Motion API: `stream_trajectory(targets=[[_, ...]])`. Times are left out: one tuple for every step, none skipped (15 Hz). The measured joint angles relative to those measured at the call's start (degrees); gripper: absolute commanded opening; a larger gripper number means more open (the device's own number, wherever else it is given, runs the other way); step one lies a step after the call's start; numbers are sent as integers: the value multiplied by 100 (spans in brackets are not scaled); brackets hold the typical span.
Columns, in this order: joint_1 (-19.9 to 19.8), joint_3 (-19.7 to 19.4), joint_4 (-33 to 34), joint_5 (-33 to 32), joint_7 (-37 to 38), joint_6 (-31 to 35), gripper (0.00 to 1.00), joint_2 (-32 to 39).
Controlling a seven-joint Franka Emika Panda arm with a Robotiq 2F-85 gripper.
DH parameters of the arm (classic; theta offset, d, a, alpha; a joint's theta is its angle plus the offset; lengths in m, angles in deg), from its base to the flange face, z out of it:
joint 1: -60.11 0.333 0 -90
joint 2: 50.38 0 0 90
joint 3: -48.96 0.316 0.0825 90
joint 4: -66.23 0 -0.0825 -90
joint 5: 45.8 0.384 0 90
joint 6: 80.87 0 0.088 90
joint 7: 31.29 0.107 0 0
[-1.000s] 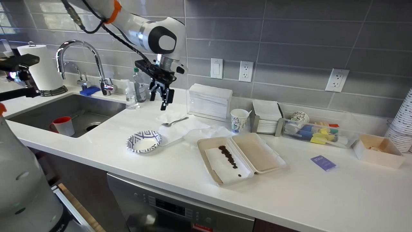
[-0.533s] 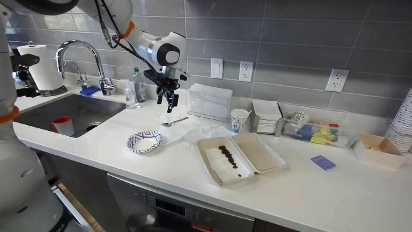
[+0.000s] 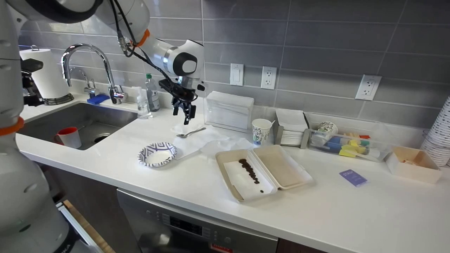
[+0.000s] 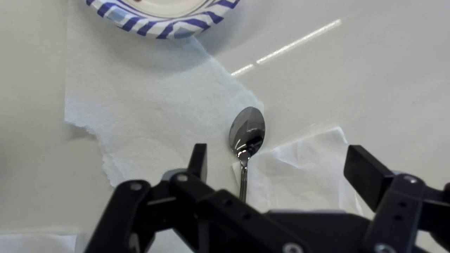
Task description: Pick up spoon and scoop some of the contents from the bowl and pour them in the cup
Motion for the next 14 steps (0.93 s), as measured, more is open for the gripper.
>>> stream_trajectory(targets=[[-1,-7,10,0,20,-50,100,12],[-3,-25,22,0,84,-63,100,43],[-5,-44,47,0,143,-102,100,98],[-9,-68,84,0,183,-154,100,173],[-17,-88,126,0,189,-193,100,254],[-22,-110,194,0,189,-238,100,354],[-28,-124,271,1,189,-277,100,462],[-32,-133,356,2,189,-286,100,565],[-32,-137,451,2,189,-286,95,678],[-30,-136,557,2,189,-286,90,787],[-25,-136,685,2,191,-287,82,901],[-16,-136,814,2,202,-289,80,1008],[-5,-136,951,0,218,-296,66,1120],[10,-136,1079,-3,244,-300,62,1224]])
